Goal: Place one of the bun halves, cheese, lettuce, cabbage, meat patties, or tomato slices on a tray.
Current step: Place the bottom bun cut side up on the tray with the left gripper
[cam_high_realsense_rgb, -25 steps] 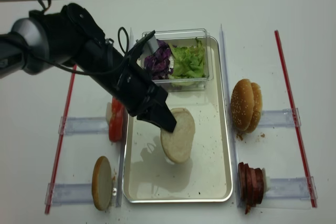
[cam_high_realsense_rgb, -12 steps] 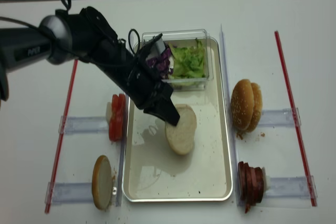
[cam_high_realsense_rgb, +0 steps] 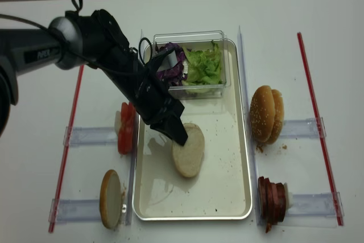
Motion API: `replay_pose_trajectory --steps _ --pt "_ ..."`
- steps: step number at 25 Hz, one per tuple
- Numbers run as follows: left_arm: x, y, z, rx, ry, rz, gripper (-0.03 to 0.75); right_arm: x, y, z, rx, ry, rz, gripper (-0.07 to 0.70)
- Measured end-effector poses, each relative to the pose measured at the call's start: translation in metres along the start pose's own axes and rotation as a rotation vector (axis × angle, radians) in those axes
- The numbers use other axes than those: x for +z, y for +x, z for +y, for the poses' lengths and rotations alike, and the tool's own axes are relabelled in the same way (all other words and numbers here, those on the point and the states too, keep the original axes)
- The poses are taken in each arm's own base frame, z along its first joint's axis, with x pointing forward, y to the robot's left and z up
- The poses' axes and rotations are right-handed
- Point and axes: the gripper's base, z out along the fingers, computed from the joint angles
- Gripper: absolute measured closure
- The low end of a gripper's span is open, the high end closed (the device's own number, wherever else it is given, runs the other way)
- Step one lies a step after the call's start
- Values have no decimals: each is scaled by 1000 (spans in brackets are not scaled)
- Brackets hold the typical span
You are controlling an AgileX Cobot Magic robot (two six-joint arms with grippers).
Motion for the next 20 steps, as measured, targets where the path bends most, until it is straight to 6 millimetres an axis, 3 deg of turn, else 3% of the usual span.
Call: replay_pose_trajectory --steps 20 --pt "0 0 1 -22 -16 -5 685 0 0 0 0 0 0 -45"
